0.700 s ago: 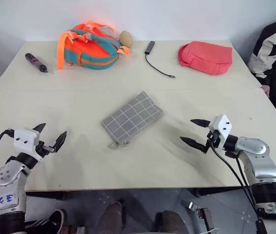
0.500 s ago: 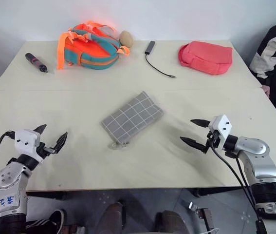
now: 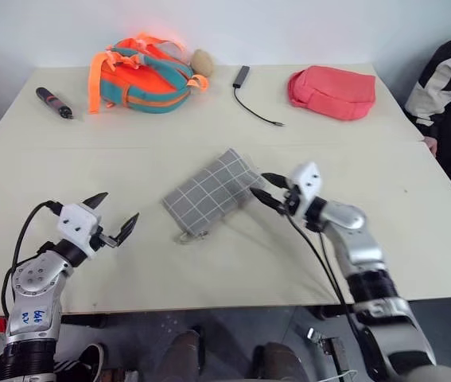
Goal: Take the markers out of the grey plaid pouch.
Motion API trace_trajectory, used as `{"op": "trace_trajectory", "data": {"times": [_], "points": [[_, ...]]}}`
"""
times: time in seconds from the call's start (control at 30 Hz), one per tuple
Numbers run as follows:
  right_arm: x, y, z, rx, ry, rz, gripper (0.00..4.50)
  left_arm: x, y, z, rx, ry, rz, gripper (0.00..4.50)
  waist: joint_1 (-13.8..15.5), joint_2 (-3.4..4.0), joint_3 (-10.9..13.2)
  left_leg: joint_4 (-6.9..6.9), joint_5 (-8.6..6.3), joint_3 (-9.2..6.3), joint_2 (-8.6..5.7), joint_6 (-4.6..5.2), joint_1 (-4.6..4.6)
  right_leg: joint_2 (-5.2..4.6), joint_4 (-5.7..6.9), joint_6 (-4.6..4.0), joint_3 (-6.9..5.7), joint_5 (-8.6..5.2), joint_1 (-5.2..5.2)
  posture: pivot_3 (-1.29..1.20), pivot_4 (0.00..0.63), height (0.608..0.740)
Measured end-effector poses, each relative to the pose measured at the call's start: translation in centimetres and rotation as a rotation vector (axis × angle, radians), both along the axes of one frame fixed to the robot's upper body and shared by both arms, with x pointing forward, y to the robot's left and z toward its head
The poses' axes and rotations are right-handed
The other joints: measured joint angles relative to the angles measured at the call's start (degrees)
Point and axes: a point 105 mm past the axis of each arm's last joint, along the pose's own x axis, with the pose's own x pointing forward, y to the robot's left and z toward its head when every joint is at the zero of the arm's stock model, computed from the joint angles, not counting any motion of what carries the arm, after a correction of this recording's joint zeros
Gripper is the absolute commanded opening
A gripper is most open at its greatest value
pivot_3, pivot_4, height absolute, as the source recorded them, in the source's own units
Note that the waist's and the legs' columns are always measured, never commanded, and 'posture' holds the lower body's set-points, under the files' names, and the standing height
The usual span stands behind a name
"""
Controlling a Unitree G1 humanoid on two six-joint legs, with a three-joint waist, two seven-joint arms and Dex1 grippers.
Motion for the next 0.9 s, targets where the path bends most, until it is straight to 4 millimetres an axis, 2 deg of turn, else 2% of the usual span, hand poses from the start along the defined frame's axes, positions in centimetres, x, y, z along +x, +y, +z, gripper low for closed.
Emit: {"op": "trace_trajectory", "data": {"times": [0.13, 0.2, 0.33, 0.37, 0.67, 0.9], "points": [[2.7, 1.2, 1.3, -0.029, -0.064, -0.115, 0.05, 0.1, -2.4, 0.3, 0.129, -0.072, -0.101, 4.37, -0.19, -0.05, -0.03, -0.10, 0.03, 0.03, 0.01, -0.02, 0.00, 0.01, 0.07, -0.01, 0.09, 0.01, -0.12, 0.00, 0.150, 0.740], [3.4, 1.2, 0.9, -0.060, -0.069, -0.158, 0.05, 0.1, -3.0, 0.2, 0.178, -0.092, -0.134, 4.37, -0.21, -0.07, -0.05, -0.14, 0.04, 0.06, 0.03, -0.03, 0.00, 0.02, 0.08, -0.01, 0.09, 0.01, -0.15, 0.00, 0.150, 0.740], [3.8, 1.1, -2.4, -0.206, -0.034, -0.188, 0.05, -0.2, -3.4, 0.0, 0.318, -0.129, -0.187, 4.37, -0.52, -0.07, -0.04, -0.20, 0.06, 0.12, 0.07, -0.04, -0.01, 0.03, 0.12, -0.04, 0.18, 0.02, -0.30, 0.00, 0.150, 0.740], [3.8, 1.2, -2.7, -0.223, -0.040, -0.186, 0.05, -0.3, -3.6, 0.0, 0.351, -0.144, -0.201, 4.37, -0.62, -0.07, -0.04, -0.20, 0.06, 0.13, 0.08, -0.03, -0.01, 0.03, 0.13, -0.04, 0.21, 0.02, -0.31, 0.00, 0.150, 0.740], [3.7, 1.6, -2.7, -0.254, -0.056, -0.164, 0.05, -1.3, -5.2, -1.2, 0.544, -0.219, -0.330, 4.37, -0.97, -0.13, -0.08, -0.19, 0.07, 0.10, 0.15, -0.04, 0.02, 0.06, 0.21, -0.07, 0.24, 0.04, -0.35, 0.00, 0.150, 0.740], [3.4, 1.5, -2.9, -0.242, -0.048, -0.142, 0.05, 0.9, -5.6, -0.8, 0.576, -0.270, -0.289, 4.37, -0.88, -0.14, -0.09, -0.15, 0.07, 0.10, 0.17, -0.04, 0.08, 0.04, 0.49, -0.07, 0.22, 0.04, -0.39, 0.00, 0.150, 0.740]]}}
